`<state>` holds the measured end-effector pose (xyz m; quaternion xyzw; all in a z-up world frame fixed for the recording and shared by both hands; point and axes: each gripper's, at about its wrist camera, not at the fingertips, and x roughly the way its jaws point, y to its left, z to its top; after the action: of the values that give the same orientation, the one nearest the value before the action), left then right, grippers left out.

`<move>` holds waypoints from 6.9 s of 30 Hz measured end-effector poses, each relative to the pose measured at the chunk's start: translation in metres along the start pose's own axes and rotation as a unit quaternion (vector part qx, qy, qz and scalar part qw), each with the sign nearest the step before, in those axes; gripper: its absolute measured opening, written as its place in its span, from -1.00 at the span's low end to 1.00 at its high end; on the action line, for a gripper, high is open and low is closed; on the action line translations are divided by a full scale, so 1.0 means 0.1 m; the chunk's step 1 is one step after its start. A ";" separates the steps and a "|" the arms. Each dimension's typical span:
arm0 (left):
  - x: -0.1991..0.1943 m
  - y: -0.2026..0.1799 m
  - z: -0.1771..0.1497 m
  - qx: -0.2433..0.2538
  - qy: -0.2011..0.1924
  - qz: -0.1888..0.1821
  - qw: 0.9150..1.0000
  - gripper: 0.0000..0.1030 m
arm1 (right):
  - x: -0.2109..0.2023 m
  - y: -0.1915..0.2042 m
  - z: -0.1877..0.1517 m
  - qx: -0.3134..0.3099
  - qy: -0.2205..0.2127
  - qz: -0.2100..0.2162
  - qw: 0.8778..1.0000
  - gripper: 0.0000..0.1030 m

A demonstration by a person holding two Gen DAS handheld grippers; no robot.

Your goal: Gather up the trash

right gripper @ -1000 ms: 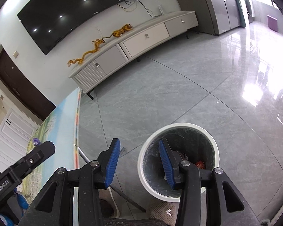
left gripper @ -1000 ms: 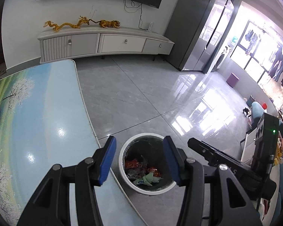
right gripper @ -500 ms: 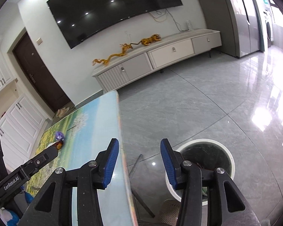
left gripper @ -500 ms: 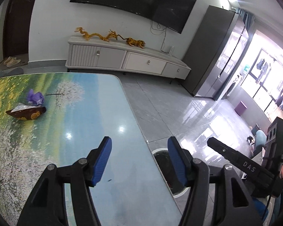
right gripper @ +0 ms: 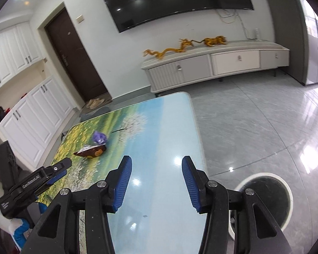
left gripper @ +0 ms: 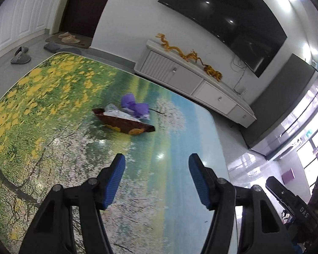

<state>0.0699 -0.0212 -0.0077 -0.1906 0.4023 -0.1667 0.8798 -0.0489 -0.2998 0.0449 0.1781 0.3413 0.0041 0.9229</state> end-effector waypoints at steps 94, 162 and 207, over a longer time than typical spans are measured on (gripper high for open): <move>-1.20 -0.67 -0.20 0.089 -0.194 0.101 0.972 -0.48 | -0.43 0.55 -0.16 -0.029 -0.118 -0.013 0.992 -0.32; 0.60 -2.84 -1.54 0.292 0.026 -0.036 0.955 0.48 | -0.21 -1.92 -0.94 0.100 0.004 -0.241 0.965 0.47; -0.71 -1.57 -1.13 0.260 -0.148 0.082 0.951 0.64 | -0.69 -0.48 -0.76 -0.011 -0.147 -0.214 0.966 1.00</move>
<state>-0.0835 -0.1485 0.0437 0.0555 0.2247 -0.1627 0.9591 -0.1547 -0.3285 0.0189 0.0893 0.2318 -0.2163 0.9442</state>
